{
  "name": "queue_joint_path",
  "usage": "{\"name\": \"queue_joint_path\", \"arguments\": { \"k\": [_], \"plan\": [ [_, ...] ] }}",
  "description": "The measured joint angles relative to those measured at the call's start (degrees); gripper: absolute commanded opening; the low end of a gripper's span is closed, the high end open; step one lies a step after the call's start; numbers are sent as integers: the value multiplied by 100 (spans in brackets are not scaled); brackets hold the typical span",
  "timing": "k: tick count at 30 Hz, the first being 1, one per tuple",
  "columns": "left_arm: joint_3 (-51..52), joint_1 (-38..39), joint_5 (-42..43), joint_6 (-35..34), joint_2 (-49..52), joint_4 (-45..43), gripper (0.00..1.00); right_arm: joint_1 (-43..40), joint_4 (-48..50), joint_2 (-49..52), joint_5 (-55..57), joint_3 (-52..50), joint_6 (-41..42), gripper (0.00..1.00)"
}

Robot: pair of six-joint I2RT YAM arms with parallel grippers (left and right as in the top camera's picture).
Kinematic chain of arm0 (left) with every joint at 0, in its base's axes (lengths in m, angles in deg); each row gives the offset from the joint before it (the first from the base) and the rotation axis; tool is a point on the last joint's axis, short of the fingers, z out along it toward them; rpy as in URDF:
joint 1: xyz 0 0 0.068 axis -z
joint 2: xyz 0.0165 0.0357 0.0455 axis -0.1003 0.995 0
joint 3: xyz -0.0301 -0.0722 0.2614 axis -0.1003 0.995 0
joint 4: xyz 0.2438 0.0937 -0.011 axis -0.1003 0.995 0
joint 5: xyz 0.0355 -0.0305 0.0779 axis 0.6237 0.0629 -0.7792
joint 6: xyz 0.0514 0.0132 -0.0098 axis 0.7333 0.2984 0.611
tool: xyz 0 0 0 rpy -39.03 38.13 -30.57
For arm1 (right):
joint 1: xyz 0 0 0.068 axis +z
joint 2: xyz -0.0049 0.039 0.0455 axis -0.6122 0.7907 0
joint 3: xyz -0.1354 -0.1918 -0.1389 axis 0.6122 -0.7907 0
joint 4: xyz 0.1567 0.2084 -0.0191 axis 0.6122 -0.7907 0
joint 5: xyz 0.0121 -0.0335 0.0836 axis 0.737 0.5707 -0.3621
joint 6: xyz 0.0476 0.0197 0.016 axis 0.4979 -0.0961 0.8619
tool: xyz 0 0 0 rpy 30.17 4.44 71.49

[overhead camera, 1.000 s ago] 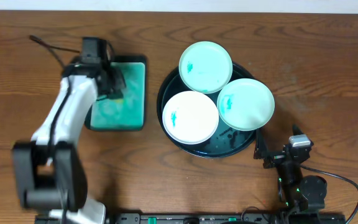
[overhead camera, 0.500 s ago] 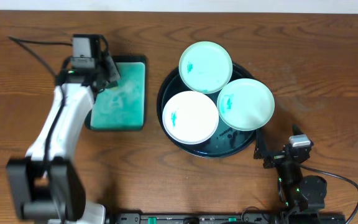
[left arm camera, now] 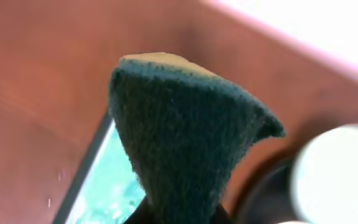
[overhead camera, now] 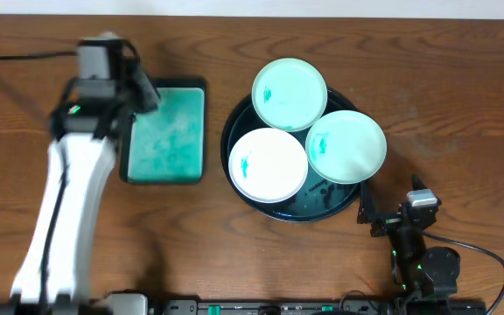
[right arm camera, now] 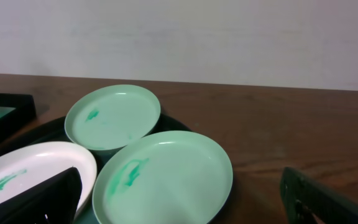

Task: Clean dirty plates on tray and stack at the side
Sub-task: 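Lift the sponge with the left gripper and move it toward the white plate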

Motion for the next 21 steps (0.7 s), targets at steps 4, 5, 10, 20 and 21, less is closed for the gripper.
{"name": "queue_joint_path", "arguments": {
  "k": [4,5,10,20,21],
  "plan": [
    [-39,0,0,-2,-282,61,7,0,0,0,0,0,2,99],
    [37,0,2,-2,-168,50,7,0,2,0,0,0,0,99],
    [658,0,96,-2,1228,-157,7,0,0,0,0,0,0,99],
    [400,2,828,-127,1432,260,7,0,0,0,0,0,2,99],
    [332,13,839,-188,1182,271,7,0,0,0,0,0,0,99]
  ]
}}
